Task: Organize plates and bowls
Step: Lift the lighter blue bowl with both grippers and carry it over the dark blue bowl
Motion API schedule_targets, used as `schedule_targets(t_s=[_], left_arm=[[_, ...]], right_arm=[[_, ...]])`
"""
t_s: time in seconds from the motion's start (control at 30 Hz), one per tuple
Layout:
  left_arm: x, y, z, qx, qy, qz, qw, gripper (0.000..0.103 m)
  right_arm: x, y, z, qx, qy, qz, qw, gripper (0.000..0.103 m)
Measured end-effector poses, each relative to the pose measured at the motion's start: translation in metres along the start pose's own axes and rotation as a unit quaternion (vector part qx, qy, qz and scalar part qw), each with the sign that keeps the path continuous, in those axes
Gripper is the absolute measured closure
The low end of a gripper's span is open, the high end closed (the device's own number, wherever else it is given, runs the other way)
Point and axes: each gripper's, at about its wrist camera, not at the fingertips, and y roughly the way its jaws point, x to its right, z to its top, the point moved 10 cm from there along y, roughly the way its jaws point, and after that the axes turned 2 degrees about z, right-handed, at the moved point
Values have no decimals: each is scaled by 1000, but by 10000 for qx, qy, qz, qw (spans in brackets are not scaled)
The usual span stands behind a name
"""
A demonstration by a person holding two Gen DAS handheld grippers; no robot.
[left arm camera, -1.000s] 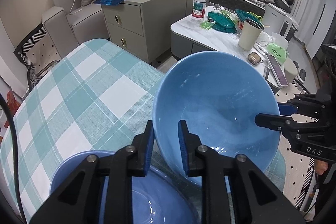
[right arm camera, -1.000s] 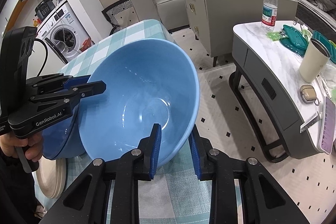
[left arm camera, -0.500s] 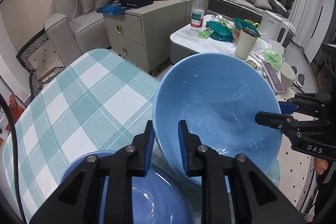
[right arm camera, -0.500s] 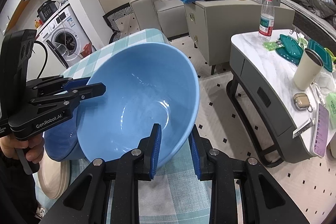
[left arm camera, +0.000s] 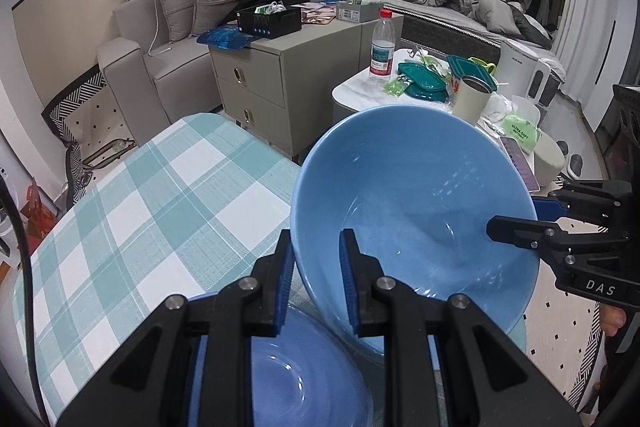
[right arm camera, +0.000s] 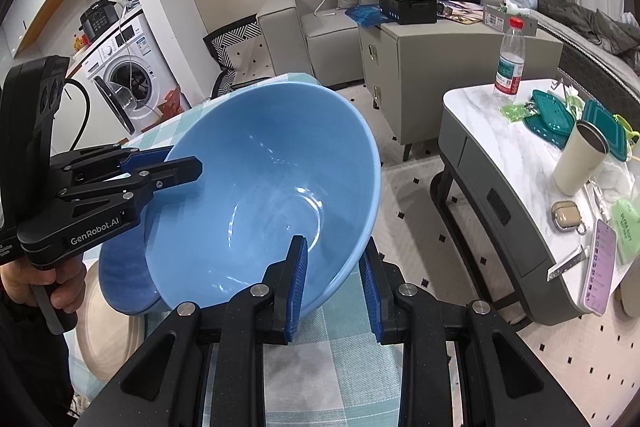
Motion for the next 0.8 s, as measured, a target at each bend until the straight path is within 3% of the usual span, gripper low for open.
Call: schedule_targets(t_s=[0.8], left_arm=[[-39,-51,-4,380,-276,289,9985,82]], right_arm=[[-58,-22,24,261,-481,168,9984,76]])
